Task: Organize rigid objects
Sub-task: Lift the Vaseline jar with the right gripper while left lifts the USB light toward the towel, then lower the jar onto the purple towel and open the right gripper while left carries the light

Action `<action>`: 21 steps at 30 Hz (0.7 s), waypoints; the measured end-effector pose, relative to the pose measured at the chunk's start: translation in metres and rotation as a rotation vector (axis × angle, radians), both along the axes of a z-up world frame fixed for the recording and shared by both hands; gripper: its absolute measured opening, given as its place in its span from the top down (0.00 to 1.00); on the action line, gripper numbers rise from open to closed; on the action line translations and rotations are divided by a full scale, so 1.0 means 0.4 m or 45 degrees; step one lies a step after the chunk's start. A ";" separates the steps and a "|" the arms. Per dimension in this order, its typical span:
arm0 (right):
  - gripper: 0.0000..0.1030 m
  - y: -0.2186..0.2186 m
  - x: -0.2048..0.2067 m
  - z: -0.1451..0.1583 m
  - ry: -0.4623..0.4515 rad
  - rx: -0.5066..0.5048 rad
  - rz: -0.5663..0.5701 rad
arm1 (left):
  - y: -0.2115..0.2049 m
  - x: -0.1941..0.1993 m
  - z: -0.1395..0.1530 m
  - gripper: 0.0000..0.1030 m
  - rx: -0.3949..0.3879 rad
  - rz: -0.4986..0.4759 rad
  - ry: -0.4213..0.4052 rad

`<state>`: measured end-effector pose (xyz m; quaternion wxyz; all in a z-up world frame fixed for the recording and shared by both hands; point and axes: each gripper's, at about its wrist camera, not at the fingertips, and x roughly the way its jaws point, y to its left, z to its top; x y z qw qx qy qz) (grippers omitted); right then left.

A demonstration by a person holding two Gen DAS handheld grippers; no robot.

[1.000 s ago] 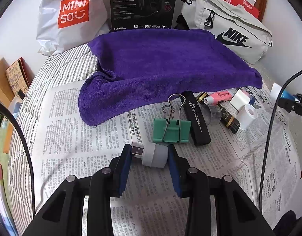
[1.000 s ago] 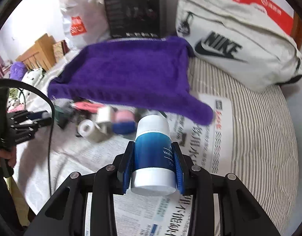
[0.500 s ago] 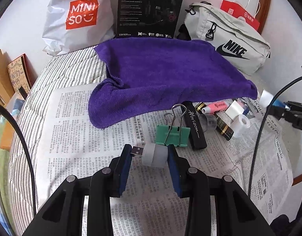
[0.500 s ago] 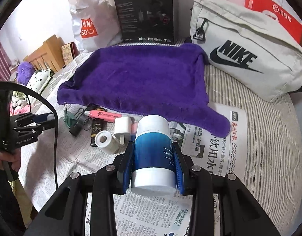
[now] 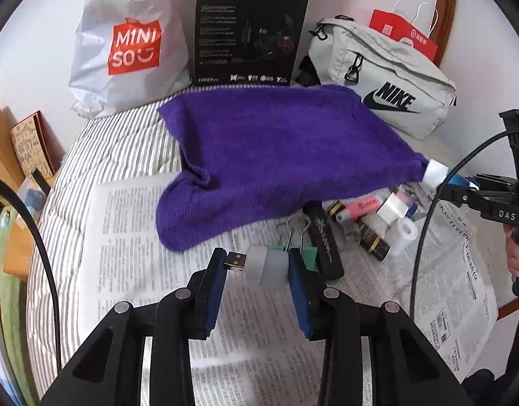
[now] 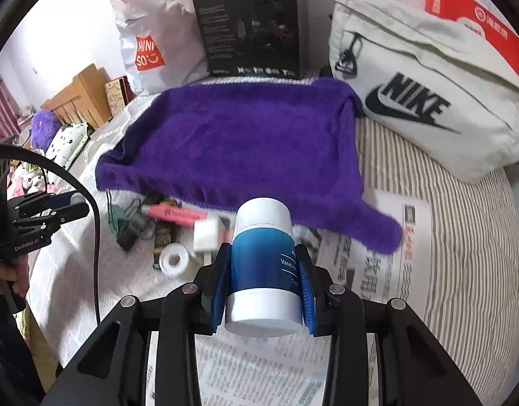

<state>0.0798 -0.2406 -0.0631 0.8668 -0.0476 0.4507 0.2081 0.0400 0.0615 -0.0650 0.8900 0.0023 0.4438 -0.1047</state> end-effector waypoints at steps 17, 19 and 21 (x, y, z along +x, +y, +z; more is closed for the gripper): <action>0.65 0.096 0.182 0.038 -0.065 -0.068 0.048 | -0.011 0.161 0.071 0.66 0.019 -0.017 -0.022; 0.65 0.106 0.204 0.036 -0.066 -0.074 0.050 | -0.008 0.183 0.072 0.66 0.002 -0.011 -0.019; 0.65 0.117 0.228 0.033 -0.064 -0.076 0.056 | -0.010 0.203 0.073 0.66 0.004 -0.010 -0.019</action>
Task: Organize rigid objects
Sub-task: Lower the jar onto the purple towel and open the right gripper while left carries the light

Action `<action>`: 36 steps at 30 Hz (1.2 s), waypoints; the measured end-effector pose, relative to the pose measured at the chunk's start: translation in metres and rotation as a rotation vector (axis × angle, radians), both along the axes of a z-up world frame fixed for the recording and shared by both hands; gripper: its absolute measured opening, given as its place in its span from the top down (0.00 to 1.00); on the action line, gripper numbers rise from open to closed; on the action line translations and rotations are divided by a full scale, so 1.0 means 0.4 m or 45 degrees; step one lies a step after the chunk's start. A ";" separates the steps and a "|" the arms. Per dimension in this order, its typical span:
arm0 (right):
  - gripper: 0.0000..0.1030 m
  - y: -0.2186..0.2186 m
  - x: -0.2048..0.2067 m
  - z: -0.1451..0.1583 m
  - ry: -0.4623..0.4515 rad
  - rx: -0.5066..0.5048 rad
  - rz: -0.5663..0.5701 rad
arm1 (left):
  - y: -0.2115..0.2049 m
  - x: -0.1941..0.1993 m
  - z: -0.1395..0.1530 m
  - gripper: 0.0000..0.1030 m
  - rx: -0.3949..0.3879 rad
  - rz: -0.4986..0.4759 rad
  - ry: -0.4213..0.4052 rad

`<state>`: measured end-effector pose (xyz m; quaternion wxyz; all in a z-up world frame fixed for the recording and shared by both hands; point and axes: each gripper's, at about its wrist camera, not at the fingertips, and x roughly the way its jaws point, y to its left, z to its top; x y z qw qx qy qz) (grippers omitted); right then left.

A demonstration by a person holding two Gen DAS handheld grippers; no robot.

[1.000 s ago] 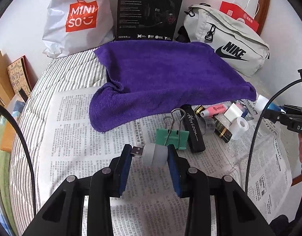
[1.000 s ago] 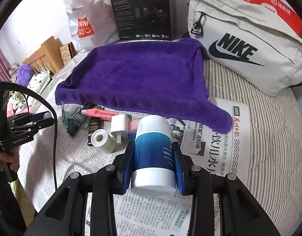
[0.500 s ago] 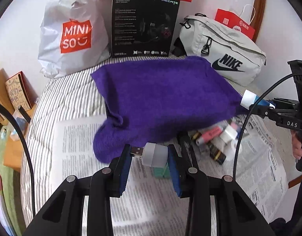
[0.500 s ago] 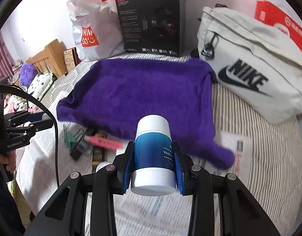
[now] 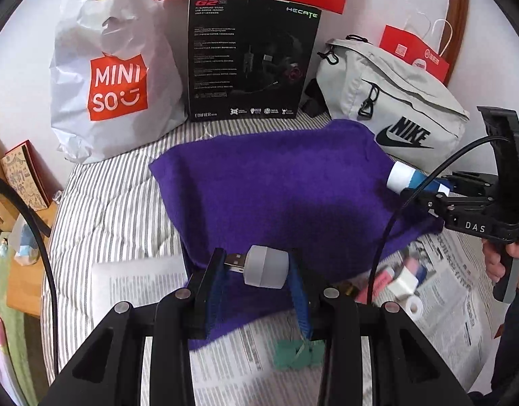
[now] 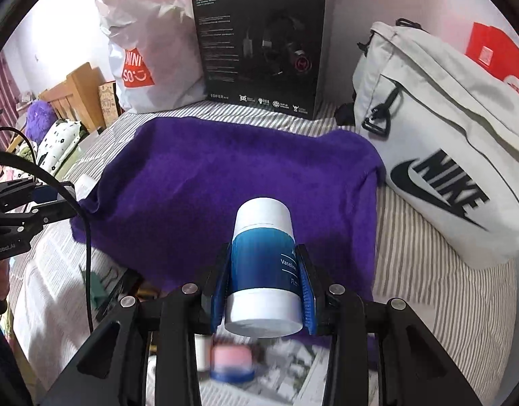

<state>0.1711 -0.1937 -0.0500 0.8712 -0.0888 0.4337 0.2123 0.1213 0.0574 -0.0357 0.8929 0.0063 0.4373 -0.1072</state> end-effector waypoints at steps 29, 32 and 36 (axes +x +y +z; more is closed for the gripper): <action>0.65 0.057 0.227 -0.104 0.071 -0.020 -0.047 | 0.009 0.269 -0.091 0.66 -0.044 0.037 0.074; 0.65 0.069 0.253 -0.113 0.077 -0.041 -0.049 | 0.014 0.298 -0.106 0.66 -0.057 0.052 0.089; 0.65 0.078 0.279 -0.121 0.084 -0.056 -0.053 | 0.018 0.332 -0.129 0.66 -0.042 0.082 0.111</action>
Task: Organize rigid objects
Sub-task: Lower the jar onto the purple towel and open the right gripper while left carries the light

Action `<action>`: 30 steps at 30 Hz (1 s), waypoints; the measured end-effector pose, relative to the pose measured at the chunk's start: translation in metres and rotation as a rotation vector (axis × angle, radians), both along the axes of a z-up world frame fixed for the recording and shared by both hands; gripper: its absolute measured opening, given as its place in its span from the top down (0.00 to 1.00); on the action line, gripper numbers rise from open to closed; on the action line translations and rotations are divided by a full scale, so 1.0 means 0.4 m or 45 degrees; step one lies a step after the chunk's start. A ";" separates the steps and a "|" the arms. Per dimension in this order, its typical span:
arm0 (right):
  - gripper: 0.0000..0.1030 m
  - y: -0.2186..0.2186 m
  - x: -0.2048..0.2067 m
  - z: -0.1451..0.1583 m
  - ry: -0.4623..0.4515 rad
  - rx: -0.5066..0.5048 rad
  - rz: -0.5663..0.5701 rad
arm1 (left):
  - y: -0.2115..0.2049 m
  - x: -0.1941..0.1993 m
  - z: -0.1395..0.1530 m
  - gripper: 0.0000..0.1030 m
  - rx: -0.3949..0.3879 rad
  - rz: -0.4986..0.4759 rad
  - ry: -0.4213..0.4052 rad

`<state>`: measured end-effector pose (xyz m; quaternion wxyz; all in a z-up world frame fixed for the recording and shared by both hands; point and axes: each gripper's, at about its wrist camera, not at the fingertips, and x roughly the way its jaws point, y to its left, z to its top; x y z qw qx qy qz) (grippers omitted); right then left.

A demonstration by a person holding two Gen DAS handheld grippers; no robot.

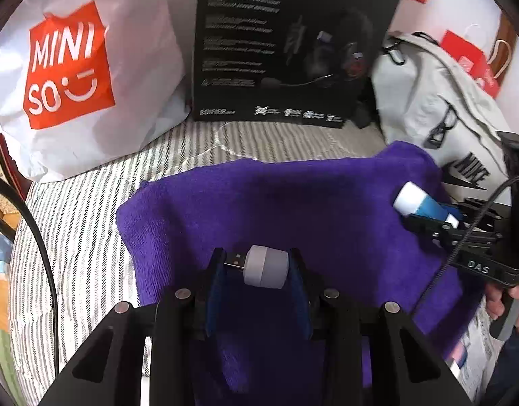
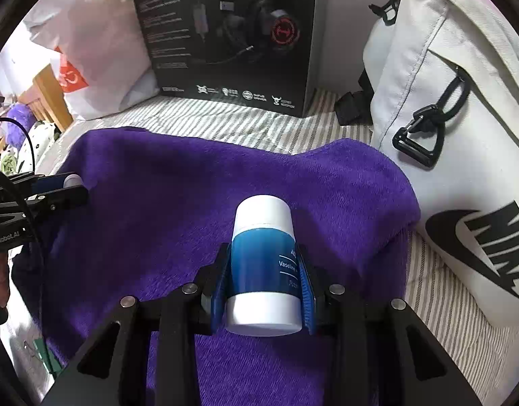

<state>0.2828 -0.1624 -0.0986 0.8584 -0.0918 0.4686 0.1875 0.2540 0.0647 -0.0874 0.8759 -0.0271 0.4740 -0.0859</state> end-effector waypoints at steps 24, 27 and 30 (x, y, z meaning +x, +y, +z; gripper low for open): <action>0.65 0.011 0.027 -0.024 0.023 -0.029 0.017 | -0.034 0.047 -0.033 0.58 0.122 -0.035 0.072; 0.65 0.010 0.028 -0.025 0.023 -0.030 0.019 | -0.044 0.038 -0.035 0.51 0.159 -0.062 0.076; 0.63 0.007 0.027 -0.024 0.030 -0.029 0.019 | -0.052 0.034 -0.036 0.49 0.191 -0.065 0.073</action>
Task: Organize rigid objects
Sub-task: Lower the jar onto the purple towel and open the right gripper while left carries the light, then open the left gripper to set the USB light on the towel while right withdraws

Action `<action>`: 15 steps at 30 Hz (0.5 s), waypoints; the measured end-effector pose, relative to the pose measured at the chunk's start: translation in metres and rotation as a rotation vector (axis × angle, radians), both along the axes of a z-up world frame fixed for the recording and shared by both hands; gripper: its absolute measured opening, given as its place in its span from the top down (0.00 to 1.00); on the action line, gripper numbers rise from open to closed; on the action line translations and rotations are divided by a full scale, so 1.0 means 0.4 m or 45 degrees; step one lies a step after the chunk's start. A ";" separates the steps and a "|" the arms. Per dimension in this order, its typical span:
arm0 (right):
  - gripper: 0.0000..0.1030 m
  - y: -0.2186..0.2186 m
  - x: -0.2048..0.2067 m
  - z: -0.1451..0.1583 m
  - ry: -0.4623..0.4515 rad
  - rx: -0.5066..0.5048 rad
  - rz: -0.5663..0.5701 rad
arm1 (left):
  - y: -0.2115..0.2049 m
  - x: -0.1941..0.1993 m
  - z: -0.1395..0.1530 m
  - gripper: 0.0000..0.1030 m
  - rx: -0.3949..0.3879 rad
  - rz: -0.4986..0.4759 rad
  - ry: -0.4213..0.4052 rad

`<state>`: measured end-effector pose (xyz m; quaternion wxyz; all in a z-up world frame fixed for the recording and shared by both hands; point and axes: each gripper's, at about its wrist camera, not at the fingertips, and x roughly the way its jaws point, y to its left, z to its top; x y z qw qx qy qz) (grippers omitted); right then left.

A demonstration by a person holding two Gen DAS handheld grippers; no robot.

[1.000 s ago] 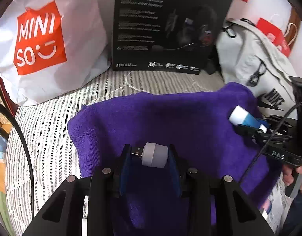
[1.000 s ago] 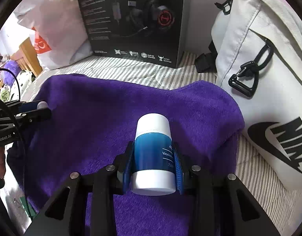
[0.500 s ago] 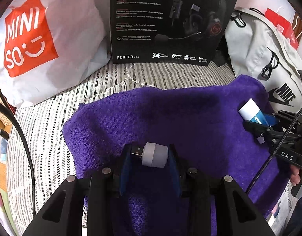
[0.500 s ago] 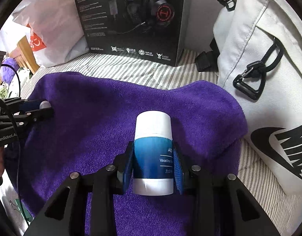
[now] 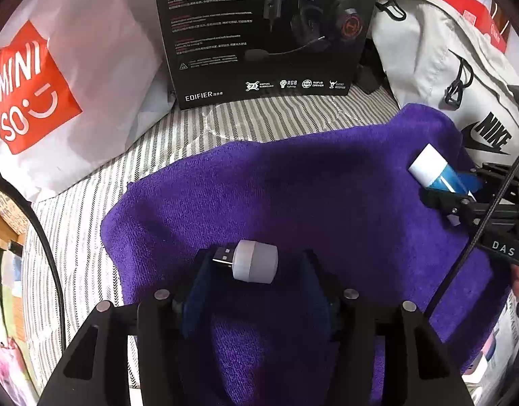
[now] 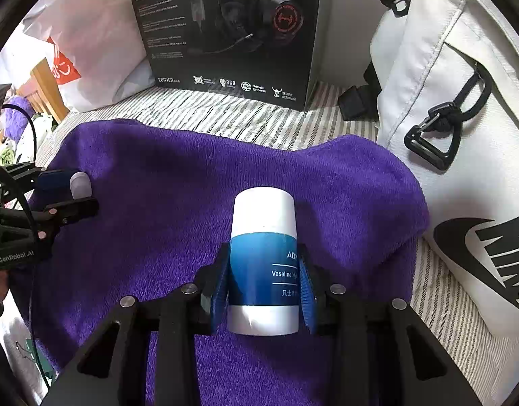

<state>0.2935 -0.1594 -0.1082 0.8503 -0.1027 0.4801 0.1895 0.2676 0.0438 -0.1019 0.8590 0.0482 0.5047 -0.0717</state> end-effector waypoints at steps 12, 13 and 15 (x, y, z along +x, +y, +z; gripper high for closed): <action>0.55 -0.020 -0.035 0.027 -0.041 -0.024 -0.005 | 0.002 -0.013 -0.002 0.42 -0.003 0.027 0.004; 0.53 -0.024 -0.039 0.032 -0.047 -0.024 -0.007 | 0.001 -0.015 -0.001 0.42 -0.004 0.029 0.006; 0.51 -0.028 -0.051 0.044 -0.059 -0.021 -0.007 | 0.000 -0.021 0.001 0.42 -0.001 0.030 0.008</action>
